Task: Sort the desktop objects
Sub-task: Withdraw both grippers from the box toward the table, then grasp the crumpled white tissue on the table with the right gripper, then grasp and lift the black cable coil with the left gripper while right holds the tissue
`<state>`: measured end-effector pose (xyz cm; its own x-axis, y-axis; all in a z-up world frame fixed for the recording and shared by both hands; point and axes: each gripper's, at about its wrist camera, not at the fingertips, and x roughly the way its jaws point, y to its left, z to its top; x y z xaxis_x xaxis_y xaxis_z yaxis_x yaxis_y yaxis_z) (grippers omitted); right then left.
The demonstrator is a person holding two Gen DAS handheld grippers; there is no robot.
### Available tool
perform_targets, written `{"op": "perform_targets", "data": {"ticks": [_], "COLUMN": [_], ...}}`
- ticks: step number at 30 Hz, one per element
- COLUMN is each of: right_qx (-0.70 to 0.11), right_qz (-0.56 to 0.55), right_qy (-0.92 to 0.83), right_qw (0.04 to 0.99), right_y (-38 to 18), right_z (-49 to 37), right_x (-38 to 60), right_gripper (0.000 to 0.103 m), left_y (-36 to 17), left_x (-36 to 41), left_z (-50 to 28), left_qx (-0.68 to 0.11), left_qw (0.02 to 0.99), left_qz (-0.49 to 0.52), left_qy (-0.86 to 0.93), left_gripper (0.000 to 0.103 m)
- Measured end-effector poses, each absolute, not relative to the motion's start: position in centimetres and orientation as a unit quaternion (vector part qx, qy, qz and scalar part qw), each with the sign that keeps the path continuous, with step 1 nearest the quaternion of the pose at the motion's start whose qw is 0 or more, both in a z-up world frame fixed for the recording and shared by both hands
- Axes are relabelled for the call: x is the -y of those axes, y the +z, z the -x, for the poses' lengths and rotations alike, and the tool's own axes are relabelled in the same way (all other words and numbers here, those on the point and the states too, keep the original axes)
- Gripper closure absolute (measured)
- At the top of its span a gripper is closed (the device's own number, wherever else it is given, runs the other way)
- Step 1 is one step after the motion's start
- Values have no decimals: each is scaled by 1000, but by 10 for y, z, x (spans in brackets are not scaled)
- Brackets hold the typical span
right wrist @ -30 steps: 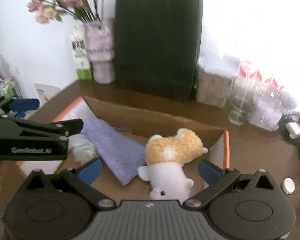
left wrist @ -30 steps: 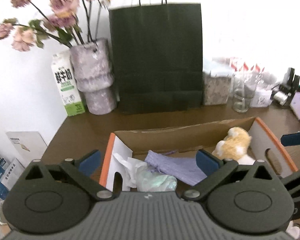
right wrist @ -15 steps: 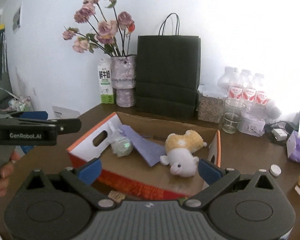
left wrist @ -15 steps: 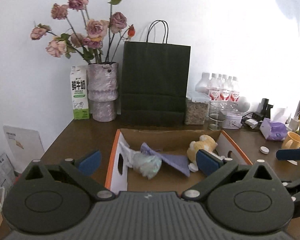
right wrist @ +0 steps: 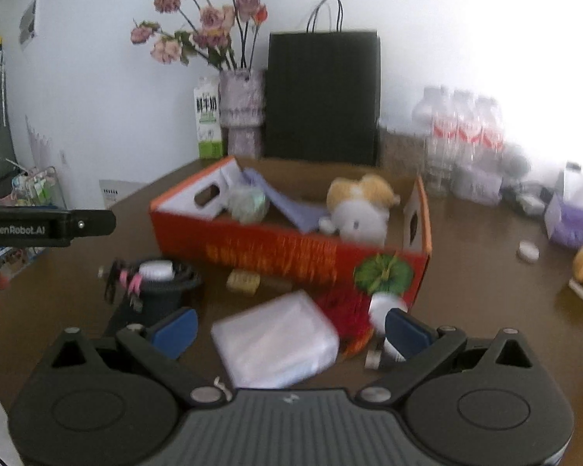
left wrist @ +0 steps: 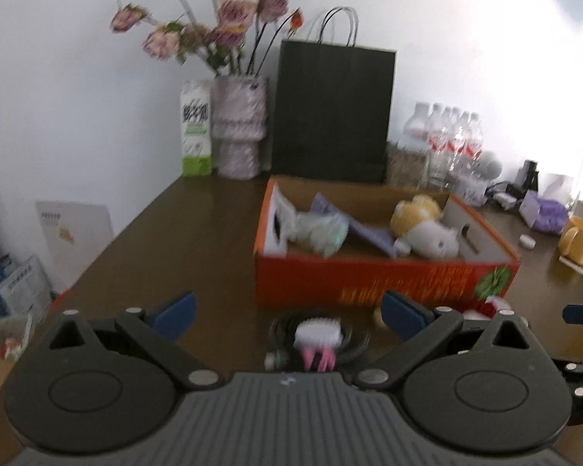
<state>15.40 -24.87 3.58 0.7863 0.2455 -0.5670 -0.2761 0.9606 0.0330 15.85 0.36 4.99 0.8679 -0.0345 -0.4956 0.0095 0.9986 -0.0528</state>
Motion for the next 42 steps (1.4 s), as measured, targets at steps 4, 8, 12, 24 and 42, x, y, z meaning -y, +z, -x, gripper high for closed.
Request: {"op": "perform_targets", "data": {"ticks": [4, 8, 12, 24, 42], "right_qx": [-318, -332, -324, -345, -294], "right_qz": [19, 23, 36, 51, 41], "right_qy": [136, 144, 147, 162, 162], "right_qw": [938, 932, 934, 923, 941], "right_y": [14, -2, -13, -24, 22], "right_z": [-140, -133, -125, -132, -126], "right_x": [244, 233, 223, 200, 219], "right_gripper": [0, 0, 9, 69, 83], "left_y": [30, 12, 0, -3, 33], "left_x": [-10, -9, -11, -21, -1], "left_z": [-142, -133, -129, -122, -139], "left_qx": [-279, -301, -304, -311, -289], "left_qw": [959, 953, 952, 950, 957], "left_qz": [36, 30, 30, 31, -10], "left_qy": [-2, -9, -11, -12, -33], "left_gripper": [0, 0, 0, 0, 0]}}
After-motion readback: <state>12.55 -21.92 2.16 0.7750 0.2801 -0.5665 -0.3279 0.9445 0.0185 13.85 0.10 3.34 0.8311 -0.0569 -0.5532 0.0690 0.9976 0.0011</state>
